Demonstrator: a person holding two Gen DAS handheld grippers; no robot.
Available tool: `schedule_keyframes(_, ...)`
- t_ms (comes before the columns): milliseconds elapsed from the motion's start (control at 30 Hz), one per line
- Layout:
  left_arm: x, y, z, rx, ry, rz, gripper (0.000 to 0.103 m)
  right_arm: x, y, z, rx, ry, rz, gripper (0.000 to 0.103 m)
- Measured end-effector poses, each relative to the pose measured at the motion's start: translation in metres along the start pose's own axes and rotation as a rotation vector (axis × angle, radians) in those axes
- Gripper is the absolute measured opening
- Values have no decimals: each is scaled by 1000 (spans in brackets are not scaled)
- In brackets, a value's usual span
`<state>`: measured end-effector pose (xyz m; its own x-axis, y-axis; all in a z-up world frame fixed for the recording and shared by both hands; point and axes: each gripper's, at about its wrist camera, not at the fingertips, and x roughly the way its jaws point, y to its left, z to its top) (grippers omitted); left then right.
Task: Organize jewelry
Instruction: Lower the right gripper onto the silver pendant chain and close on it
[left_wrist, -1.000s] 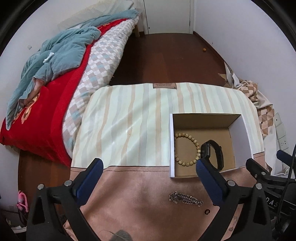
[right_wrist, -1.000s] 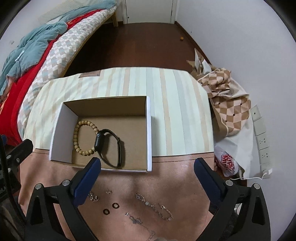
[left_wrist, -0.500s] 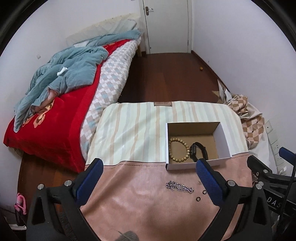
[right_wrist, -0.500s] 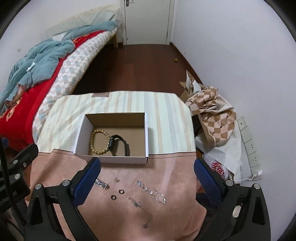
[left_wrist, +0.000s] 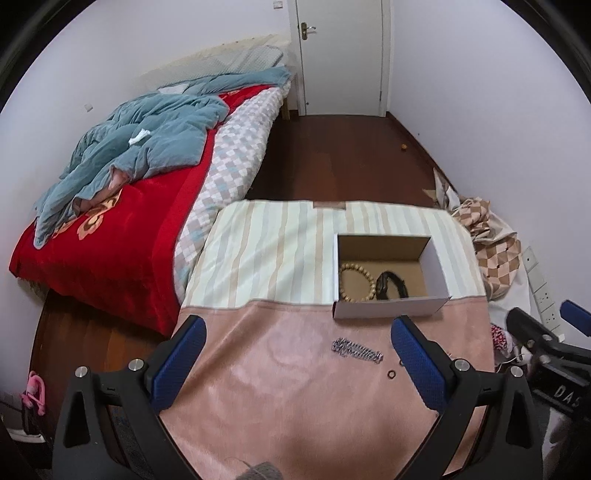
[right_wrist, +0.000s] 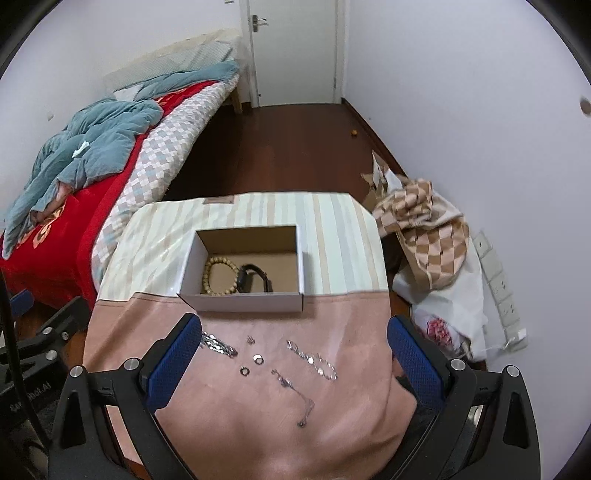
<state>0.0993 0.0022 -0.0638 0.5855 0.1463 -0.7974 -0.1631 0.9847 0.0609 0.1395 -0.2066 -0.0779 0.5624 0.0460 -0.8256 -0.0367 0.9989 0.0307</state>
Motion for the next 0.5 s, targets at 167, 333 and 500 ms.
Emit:
schedule_keyframes(167, 30, -3, -30, -2, 65, 21, 102, 36, -28, -34, 66, 101, 6, 102)
schedule_keyframes(333, 65, -10, -63, 23, 136, 50, 102, 89, -51, -90, 121, 246, 5, 97)
schedule_keyframes(500, 93, -12, -90, 32, 205, 68, 102, 123, -54, -138, 152, 304, 39, 77)
